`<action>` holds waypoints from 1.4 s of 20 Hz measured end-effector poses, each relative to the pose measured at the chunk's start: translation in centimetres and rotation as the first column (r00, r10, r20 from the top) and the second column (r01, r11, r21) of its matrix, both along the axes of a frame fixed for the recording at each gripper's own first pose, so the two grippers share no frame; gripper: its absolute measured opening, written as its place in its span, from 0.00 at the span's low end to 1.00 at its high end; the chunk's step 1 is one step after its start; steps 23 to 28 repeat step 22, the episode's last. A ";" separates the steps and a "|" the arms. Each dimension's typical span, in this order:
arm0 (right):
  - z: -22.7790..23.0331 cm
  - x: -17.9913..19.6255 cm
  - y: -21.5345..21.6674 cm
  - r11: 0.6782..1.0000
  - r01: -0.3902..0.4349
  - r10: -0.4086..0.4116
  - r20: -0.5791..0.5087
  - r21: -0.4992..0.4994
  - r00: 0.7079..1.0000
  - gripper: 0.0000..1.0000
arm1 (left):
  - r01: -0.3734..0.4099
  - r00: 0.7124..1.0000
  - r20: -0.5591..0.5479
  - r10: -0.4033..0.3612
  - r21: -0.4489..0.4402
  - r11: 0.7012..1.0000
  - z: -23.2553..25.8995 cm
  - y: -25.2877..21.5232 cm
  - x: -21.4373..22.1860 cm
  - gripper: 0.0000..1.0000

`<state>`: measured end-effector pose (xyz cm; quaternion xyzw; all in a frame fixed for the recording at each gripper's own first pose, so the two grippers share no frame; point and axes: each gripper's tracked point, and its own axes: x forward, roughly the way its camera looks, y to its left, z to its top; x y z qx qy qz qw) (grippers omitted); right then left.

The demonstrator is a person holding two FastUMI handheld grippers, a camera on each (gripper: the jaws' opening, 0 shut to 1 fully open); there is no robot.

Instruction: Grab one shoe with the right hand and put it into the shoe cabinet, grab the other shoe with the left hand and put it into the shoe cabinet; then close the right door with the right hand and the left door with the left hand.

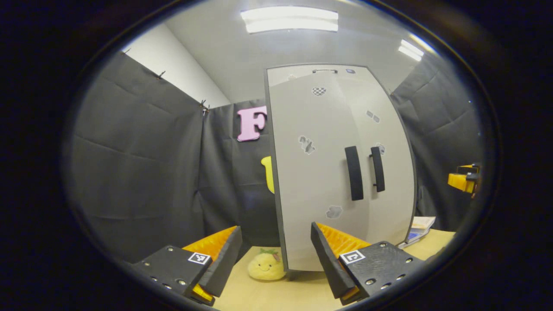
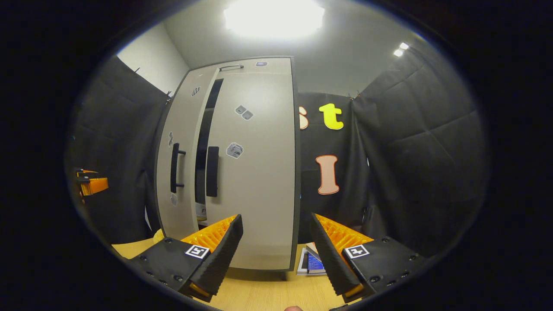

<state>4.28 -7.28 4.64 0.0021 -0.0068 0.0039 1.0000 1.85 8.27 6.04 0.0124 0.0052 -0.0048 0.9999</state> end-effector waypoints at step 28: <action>1.1 -0.4 0.8 1.000 -0.016 0.016 0.022 0.008 1.000 0.98 | -0.018 1.000 0.009 0.019 -0.005 1.000 0.5 -0.1 -0.9 0.91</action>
